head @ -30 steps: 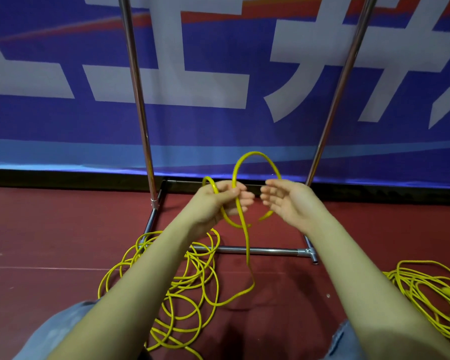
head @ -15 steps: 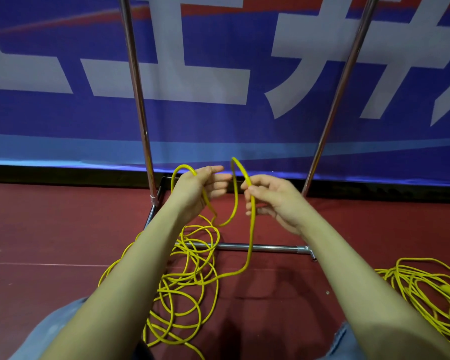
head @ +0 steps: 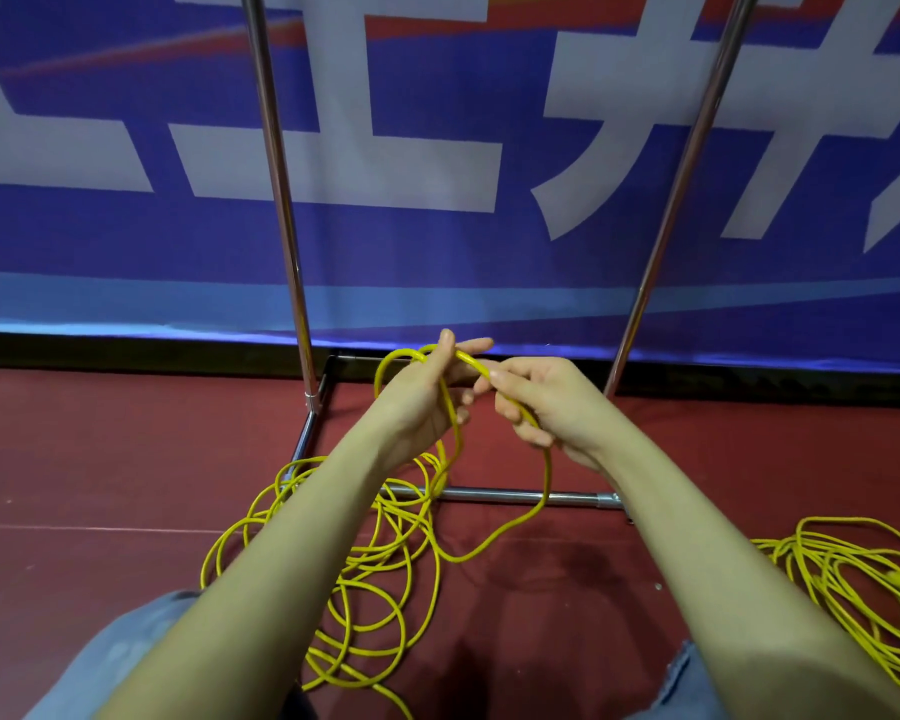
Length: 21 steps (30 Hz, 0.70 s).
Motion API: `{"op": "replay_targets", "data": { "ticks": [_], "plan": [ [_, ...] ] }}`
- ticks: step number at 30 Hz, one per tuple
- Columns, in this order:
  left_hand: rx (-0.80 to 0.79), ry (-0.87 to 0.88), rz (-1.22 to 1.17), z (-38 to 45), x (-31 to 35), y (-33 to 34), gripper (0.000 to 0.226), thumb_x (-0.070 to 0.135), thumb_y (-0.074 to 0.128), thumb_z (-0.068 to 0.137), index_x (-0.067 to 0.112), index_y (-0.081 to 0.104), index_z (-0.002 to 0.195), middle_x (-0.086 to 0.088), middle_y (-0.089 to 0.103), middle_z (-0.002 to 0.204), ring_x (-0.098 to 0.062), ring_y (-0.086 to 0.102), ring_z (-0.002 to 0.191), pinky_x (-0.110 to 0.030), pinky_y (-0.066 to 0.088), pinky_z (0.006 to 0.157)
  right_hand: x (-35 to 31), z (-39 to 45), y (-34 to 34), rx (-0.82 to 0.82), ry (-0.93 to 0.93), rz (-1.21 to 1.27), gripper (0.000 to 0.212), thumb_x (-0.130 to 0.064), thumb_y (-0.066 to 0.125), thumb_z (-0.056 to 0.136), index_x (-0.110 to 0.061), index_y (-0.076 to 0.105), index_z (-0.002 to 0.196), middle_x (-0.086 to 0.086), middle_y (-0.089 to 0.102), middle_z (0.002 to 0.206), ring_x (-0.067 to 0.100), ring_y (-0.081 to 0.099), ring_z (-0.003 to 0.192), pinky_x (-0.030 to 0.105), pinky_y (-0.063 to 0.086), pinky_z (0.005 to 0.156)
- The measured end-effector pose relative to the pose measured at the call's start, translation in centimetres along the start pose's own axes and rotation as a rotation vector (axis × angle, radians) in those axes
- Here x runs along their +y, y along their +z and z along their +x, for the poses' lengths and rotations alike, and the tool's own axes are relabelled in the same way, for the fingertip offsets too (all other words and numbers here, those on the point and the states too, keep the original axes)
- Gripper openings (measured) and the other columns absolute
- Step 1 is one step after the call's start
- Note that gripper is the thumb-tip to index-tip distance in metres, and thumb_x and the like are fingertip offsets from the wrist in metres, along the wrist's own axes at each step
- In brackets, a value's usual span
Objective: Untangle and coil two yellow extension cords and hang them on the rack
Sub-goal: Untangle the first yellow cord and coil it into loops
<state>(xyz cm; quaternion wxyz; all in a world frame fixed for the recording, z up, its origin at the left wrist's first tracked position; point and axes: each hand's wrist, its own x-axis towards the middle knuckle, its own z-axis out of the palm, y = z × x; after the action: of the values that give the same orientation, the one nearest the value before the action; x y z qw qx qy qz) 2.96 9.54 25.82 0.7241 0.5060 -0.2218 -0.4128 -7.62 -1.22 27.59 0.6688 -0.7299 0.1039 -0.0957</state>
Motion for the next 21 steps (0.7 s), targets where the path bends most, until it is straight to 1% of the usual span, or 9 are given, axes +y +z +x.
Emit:
{"op": "replay_targets", "data": {
  "ticks": [2,5,7,10,13,15,17,19,21],
  "plan": [
    [0.013,0.056,-0.029,0.2,0.2,-0.1,0.044,0.033,0.028,0.102,0.008,0.062,0.09,-0.003,0.072,0.078,-0.012,0.062,0.063,-0.021,0.046,0.053,0.5,0.0,-0.3,-0.044,0.03,-0.024,0.025,-0.016,0.045,0.099,-0.004,0.061,0.084,-0.001,0.049,0.048,0.01,0.039,0.03,0.016,0.028,0.035],
    [0.025,0.064,-0.254,0.2,1.1,-0.5,0.042,0.027,0.03,0.103,0.005,0.056,0.079,-0.011,0.073,0.083,-0.022,0.071,0.079,-0.032,0.059,0.07,1.5,-0.3,-0.6,-0.169,0.104,-0.125,0.026,-0.019,0.047,0.097,-0.005,0.061,0.08,0.001,0.055,0.049,0.015,0.056,0.044,0.02,0.045,0.051],
    [0.038,0.069,-0.377,0.1,1.9,-1.0,0.04,0.027,0.03,0.103,0.006,0.055,0.08,-0.012,0.073,0.087,-0.025,0.072,0.081,-0.038,0.057,0.075,2.6,-0.3,-0.6,-0.175,0.126,-0.144,0.018,-0.014,0.049,0.096,-0.007,0.061,0.084,0.002,0.058,0.058,0.012,0.056,0.049,0.018,0.046,0.054],
    [0.063,0.088,-0.48,-0.1,2.3,-1.2,0.037,0.027,0.03,0.103,0.003,0.055,0.088,-0.012,0.073,0.086,-0.023,0.072,0.08,-0.042,0.058,0.073,3.5,0.1,-0.4,-0.062,0.063,-0.183,0.006,-0.011,0.055,0.093,-0.013,0.059,0.098,0.004,0.057,0.073,0.007,0.051,0.052,0.015,0.039,0.051],
    [0.092,0.105,-0.544,0.0,2.4,-0.8,0.034,0.026,0.031,0.103,0.003,0.054,0.095,-0.009,0.072,0.076,-0.02,0.072,0.073,-0.043,0.055,0.076,3.4,0.4,0.4,-0.085,0.031,-0.279,0.018,-0.012,0.061,0.09,-0.013,0.06,0.108,-0.007,0.054,0.073,-0.006,0.05,0.058,0.008,0.038,0.059],
    [0.102,0.13,-0.584,0.1,2.5,-0.7,0.032,0.025,0.032,0.103,0.003,0.054,0.096,-0.006,0.067,0.065,-0.016,0.068,0.06,-0.038,0.058,0.076,3.4,0.6,1.1,-0.115,-0.004,-0.299,0.015,-0.007,0.064,0.087,-0.012,0.061,0.1,-0.012,0.055,0.075,-0.01,0.05,0.059,0.005,0.036,0.064],
    [0.107,0.154,-0.616,0.1,2.8,-0.9,0.028,0.024,0.033,0.103,0.004,0.053,0.1,-0.004,0.061,0.058,-0.009,0.054,0.042,-0.03,0.059,0.068,3.3,0.7,1.6,-0.112,-0.046,-0.309,0.007,-0.007,0.061,0.09,-0.013,0.057,0.089,-0.007,0.055,0.075,-0.005,0.048,0.065,0.011,0.037,0.069],
    [0.141,0.154,-0.666,0.2,3.2,-1.2,0.023,0.025,0.037,0.102,0.007,0.051,0.103,-0.006,0.064,0.061,-0.005,0.037,0.031,-0.023,0.057,0.056,3.3,0.8,1.8,-0.138,-0.061,-0.266,0.011,-0.01,0.053,0.095,-0.015,0.053,0.085,0.0,0.057,0.073,0.009,0.051,0.07,0.024,0.04,0.072],
    [0.156,0.13,-0.701,0.1,3.4,-1.7,0.024,0.028,0.038,0.101,0.008,0.051,0.102,-0.009,0.069,0.069,-0.004,0.032,0.027,-0.02,0.054,0.048,3.3,0.8,1.9,-0.145,-0.019,-0.163,0.017,-0.012,0.048,0.098,-0.015,0.05,0.081,-0.003,0.051,0.058,0.012,0.046,0.054,0.029,0.038,0.057]
  ]
}}
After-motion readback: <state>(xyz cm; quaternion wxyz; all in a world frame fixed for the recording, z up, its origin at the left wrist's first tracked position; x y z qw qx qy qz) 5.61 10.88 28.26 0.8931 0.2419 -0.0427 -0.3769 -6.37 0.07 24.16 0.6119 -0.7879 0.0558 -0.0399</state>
